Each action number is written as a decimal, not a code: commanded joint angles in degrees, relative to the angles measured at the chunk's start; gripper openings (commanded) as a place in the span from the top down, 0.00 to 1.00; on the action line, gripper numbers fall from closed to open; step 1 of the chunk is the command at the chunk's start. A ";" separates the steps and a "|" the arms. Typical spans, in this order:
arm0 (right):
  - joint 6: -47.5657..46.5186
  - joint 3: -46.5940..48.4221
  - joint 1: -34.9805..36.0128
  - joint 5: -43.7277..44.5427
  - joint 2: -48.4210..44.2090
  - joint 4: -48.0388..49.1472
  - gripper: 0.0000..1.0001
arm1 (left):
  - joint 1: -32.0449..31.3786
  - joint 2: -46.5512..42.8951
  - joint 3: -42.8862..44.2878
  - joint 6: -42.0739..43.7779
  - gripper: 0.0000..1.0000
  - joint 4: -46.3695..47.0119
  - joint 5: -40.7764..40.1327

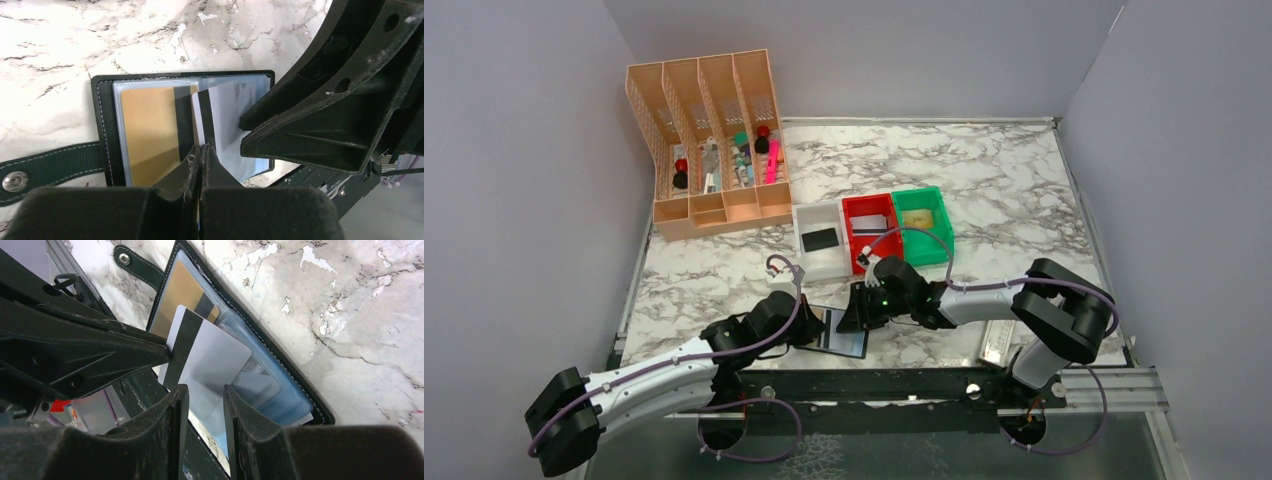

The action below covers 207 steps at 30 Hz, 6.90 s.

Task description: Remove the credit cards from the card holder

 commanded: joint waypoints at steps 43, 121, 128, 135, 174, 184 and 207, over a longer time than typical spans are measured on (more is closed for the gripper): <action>2.84 -1.75 0.55 0.99 5.40 1.36 0.63 | 0.27 2.13 -6.32 -2.36 0.97 19.43 11.42; 0.03 -0.53 0.47 3.16 -0.18 -6.40 0.62 | 0.27 1.43 -5.07 -3.04 0.63 6.76 5.31; 2.26 -2.63 0.44 2.90 0.73 -3.46 0.64 | 0.28 -0.03 -7.46 -4.28 0.63 9.90 8.27; 3.05 -3.59 0.51 2.52 1.65 -2.37 0.66 | 0.27 -3.18 -12.09 -8.25 0.63 13.67 9.05; 5.60 -7.28 0.42 -2.26 4.46 5.74 0.73 | 0.27 -1.67 -15.57 -11.43 0.87 26.90 14.76; 4.74 -6.71 0.41 -0.28 2.94 2.69 0.73 | 0.22 -2.56 -13.13 -7.64 1.00 25.63 16.64; 1.02 -3.53 0.37 9.66 -4.07 -9.64 0.63 | 0.27 -12.49 -3.90 -4.51 1.00 -2.04 6.25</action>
